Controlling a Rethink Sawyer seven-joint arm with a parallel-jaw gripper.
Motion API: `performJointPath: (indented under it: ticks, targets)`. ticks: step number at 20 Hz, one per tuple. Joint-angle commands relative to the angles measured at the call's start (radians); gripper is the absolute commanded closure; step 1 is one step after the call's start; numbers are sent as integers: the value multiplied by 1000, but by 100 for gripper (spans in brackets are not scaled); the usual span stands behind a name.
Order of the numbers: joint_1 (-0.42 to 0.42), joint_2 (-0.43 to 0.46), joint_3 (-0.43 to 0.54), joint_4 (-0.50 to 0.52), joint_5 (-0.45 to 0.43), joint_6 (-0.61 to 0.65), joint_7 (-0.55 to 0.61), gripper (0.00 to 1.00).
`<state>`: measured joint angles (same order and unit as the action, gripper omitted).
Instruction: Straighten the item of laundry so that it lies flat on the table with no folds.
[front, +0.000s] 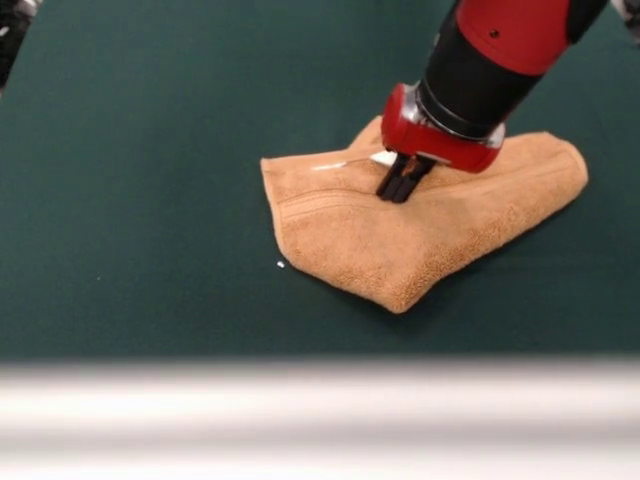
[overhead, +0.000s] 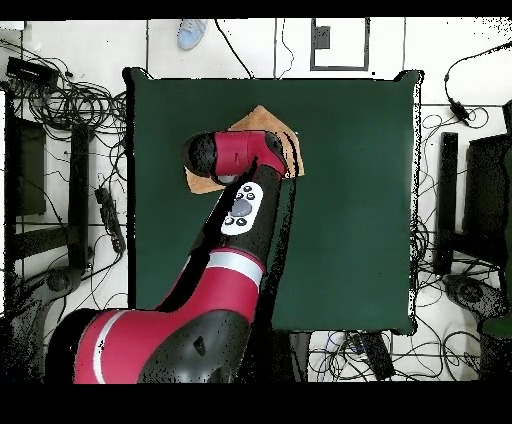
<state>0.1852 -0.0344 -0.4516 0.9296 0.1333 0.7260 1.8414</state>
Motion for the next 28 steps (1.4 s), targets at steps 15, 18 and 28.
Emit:
performJointPath:
  ticks: [15, 18, 28]
  targets:
    - [-70, 103, -23, 62, -115, 34, 38, 100]
    - [-80, 96, -21, 63, -133, 32, 21, 100]
    - [-124, 71, -9, 65, -189, 29, -18, 100]
